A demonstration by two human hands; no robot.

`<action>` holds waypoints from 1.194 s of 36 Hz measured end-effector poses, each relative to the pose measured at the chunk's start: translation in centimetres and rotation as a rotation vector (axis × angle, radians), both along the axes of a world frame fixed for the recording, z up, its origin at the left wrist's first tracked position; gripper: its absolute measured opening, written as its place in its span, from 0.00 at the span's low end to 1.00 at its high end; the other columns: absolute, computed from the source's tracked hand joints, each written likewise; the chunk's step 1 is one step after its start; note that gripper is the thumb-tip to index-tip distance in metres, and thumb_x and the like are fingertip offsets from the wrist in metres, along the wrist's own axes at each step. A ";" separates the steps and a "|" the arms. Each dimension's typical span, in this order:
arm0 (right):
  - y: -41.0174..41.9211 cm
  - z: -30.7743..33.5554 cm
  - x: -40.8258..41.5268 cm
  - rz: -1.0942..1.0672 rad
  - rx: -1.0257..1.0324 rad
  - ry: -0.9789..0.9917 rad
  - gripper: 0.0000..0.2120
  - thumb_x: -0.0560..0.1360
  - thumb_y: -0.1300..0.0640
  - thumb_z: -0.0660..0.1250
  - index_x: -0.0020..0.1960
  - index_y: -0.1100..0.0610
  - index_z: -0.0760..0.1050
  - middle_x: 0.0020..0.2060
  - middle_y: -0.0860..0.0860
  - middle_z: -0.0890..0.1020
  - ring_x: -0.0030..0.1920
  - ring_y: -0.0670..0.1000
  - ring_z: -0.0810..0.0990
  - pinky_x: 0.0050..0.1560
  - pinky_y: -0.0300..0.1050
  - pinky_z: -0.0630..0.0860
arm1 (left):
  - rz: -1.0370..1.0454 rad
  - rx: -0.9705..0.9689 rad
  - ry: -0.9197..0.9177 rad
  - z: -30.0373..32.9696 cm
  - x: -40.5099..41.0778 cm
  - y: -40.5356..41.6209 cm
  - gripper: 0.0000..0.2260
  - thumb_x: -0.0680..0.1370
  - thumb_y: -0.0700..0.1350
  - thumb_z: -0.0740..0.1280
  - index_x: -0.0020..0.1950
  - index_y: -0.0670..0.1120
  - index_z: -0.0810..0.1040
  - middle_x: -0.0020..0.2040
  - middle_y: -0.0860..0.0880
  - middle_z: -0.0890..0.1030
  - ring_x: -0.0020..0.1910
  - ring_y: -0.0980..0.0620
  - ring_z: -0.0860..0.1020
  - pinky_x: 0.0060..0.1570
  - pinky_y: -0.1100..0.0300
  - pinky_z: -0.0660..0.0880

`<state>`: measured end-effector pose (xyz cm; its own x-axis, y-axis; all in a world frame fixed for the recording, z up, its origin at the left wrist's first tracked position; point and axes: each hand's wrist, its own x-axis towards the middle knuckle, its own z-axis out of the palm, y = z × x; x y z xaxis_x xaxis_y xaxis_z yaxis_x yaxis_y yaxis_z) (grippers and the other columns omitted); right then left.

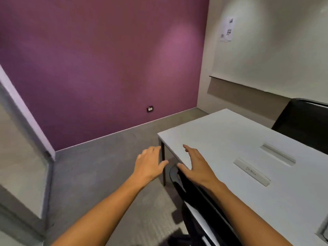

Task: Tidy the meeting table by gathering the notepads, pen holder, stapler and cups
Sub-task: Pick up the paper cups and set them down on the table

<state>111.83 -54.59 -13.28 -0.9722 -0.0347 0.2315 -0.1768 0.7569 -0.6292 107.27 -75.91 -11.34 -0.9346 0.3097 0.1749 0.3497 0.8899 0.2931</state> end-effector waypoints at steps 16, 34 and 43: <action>-23.9 0.5 -15.2 0.190 0.153 0.057 0.37 0.79 0.40 0.63 0.81 0.51 0.53 0.75 0.52 0.66 0.72 0.54 0.68 0.70 0.53 0.71 | 0.271 0.086 0.025 -2.9 -10.8 -23.5 0.30 0.79 0.63 0.62 0.77 0.49 0.65 0.73 0.49 0.71 0.71 0.46 0.69 0.68 0.48 0.68; -35.6 -3.6 -33.7 0.239 0.207 0.017 0.40 0.76 0.34 0.60 0.81 0.51 0.53 0.74 0.53 0.67 0.72 0.55 0.69 0.68 0.52 0.72 | 0.375 0.119 0.011 -6.4 -25.1 -35.6 0.31 0.79 0.64 0.61 0.77 0.49 0.64 0.75 0.49 0.67 0.75 0.48 0.64 0.72 0.48 0.65; -36.2 -4.1 -48.4 0.288 0.205 0.044 0.40 0.75 0.34 0.60 0.81 0.49 0.53 0.73 0.51 0.68 0.72 0.53 0.69 0.69 0.51 0.72 | 0.410 0.071 0.018 -6.4 -38.7 -35.9 0.32 0.79 0.65 0.60 0.78 0.49 0.62 0.77 0.49 0.65 0.76 0.49 0.62 0.73 0.48 0.63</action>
